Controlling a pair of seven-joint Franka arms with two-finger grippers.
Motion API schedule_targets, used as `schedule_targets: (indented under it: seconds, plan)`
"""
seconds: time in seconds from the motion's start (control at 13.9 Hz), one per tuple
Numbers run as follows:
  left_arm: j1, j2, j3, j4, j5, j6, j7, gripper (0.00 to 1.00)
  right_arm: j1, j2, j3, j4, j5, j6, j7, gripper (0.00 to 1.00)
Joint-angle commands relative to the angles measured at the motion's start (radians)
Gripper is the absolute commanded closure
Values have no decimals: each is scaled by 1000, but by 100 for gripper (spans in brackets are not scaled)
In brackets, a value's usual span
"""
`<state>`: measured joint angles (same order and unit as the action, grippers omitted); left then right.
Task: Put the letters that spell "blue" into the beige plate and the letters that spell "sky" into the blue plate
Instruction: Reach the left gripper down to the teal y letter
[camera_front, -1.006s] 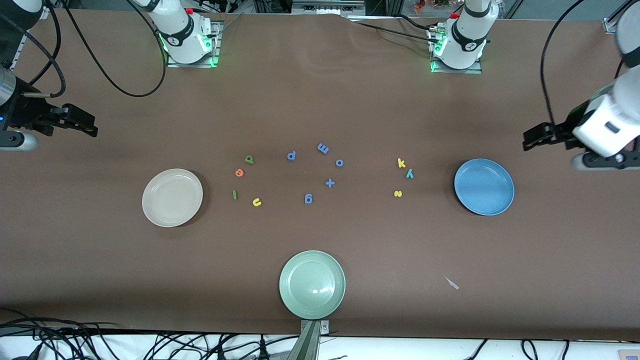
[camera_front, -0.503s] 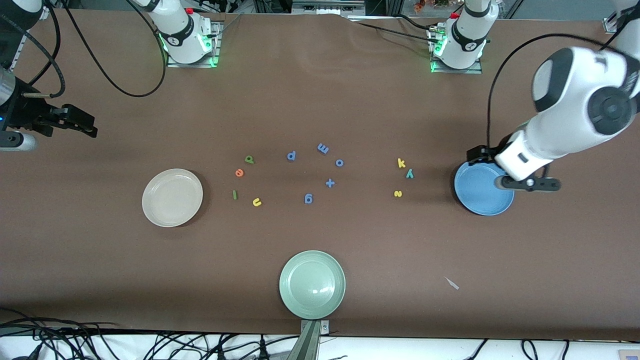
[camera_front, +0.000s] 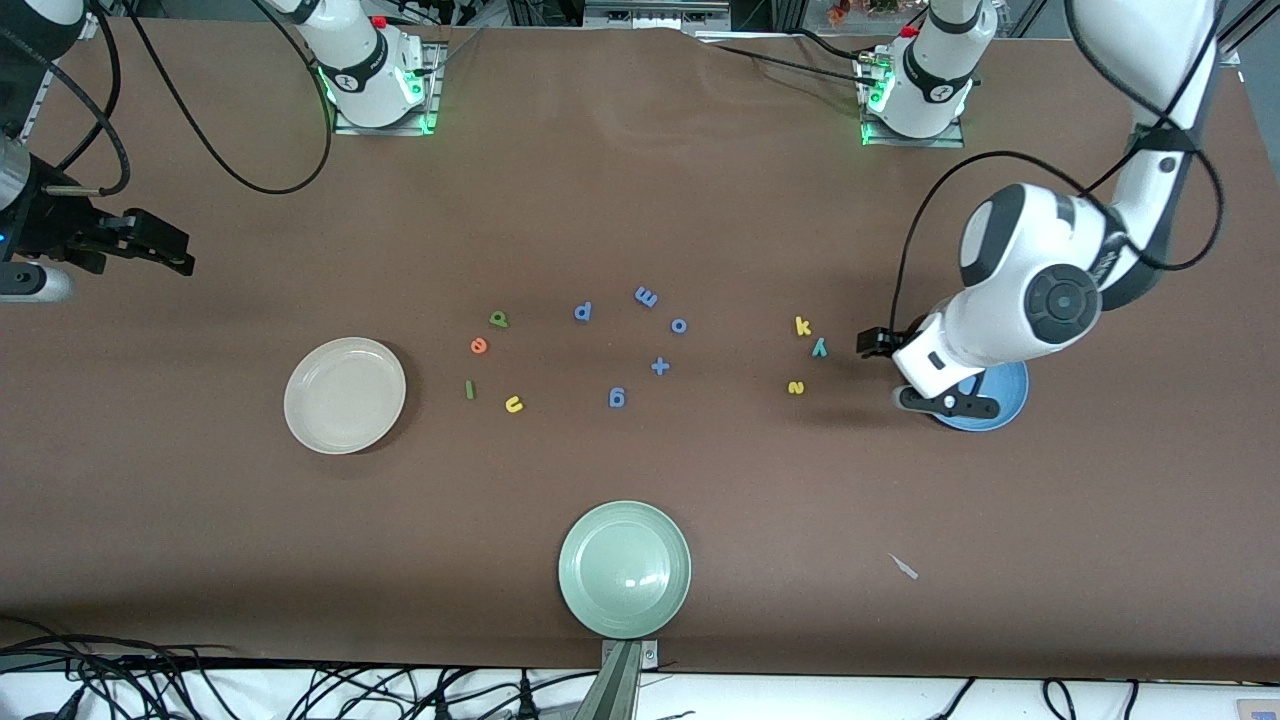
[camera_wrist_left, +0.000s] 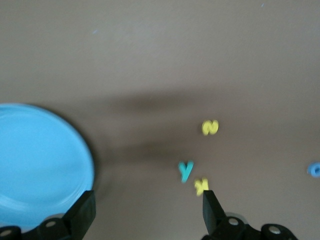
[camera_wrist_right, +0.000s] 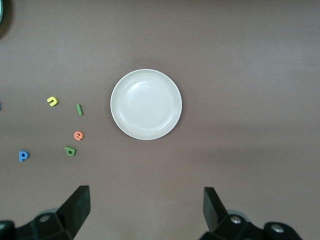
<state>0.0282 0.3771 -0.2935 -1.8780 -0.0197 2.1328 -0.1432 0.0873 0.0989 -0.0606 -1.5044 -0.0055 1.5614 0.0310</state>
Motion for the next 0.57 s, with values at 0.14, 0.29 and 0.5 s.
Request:
schedule_targets:
  seconds: [0.14,0.29,0.5]
  plan:
    - [-1,-44,-29,-228,-25,274,-48,6,-1,10,-1,20,48,32,9,0]
    - [-11,-24,-27,-233,1,277,-50,6,-4,21,-2,20,58,40,9,0]
    - [-17,14,-29,-222,23,297,-56,14,-3,50,-1,20,56,52,10,0]
